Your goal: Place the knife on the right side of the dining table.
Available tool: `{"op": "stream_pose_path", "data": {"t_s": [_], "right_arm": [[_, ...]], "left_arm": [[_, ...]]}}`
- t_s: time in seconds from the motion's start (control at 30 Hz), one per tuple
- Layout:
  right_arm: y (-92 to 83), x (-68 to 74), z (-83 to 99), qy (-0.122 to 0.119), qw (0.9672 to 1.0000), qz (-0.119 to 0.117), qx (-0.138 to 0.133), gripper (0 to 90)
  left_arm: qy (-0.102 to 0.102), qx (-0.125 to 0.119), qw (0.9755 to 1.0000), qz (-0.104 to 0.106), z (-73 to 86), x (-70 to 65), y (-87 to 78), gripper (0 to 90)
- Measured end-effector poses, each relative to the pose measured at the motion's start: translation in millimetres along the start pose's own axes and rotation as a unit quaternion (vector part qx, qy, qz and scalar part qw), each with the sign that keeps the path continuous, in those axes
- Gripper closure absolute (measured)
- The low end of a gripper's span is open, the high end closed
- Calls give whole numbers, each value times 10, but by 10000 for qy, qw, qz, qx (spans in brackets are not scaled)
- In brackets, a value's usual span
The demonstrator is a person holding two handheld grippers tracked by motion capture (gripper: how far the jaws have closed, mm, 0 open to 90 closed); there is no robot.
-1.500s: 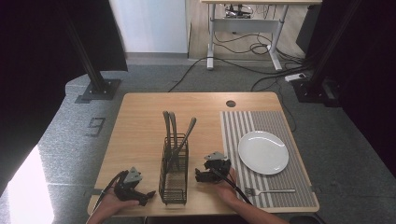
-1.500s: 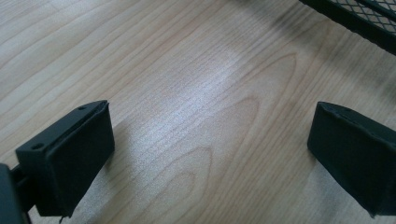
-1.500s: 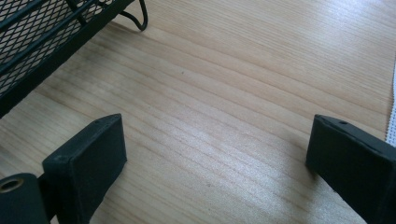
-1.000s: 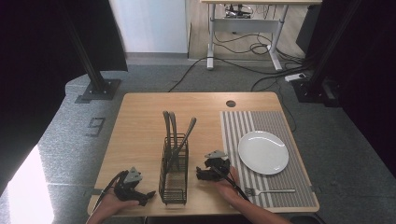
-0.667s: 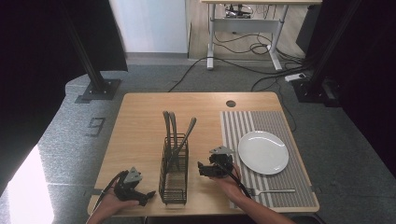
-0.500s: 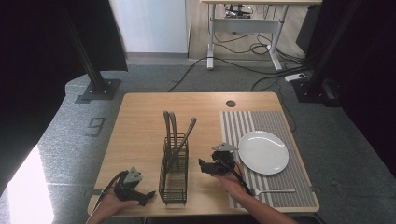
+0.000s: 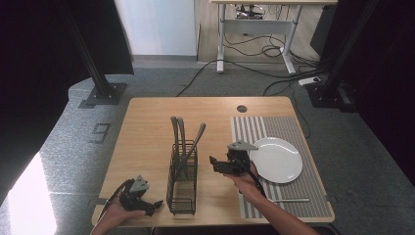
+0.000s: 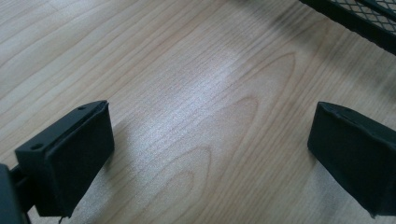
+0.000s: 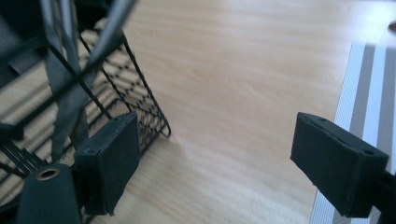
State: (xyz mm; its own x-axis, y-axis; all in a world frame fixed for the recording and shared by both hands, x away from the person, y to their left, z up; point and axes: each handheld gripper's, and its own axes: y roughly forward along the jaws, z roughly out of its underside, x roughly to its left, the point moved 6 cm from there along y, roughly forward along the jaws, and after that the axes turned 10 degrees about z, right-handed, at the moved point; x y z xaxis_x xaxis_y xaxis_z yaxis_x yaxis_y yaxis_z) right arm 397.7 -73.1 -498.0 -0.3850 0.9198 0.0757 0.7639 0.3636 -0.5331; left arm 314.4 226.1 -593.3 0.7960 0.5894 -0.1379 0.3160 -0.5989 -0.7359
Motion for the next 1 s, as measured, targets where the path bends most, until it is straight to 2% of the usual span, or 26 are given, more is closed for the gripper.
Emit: {"op": "stream_pose_path", "data": {"t_s": [0.33,0.43,0.7,0.87,1.0], "right_arm": [[-52,26,-186,-117,9996,-103,-235,175],[-42,21,-214,-196,9992,-213,-278,185],[8,14,-305,-147,9985,-375,-358,203],[71,72,-435,-150,9976,-540,-412,241],[178,187,-575,-239,9958,-766,-450,301]], "left_arm": [[-11,-4,10000,-9,3,-3,-2,2],[-6,0,10000,-7,3,-2,-2,2],[-6,2,10000,-5,3,-3,-3,2],[-7,-3,10000,-6,3,-2,-2,2],[-3,-4,10000,3,2,-2,-1,1]]}}
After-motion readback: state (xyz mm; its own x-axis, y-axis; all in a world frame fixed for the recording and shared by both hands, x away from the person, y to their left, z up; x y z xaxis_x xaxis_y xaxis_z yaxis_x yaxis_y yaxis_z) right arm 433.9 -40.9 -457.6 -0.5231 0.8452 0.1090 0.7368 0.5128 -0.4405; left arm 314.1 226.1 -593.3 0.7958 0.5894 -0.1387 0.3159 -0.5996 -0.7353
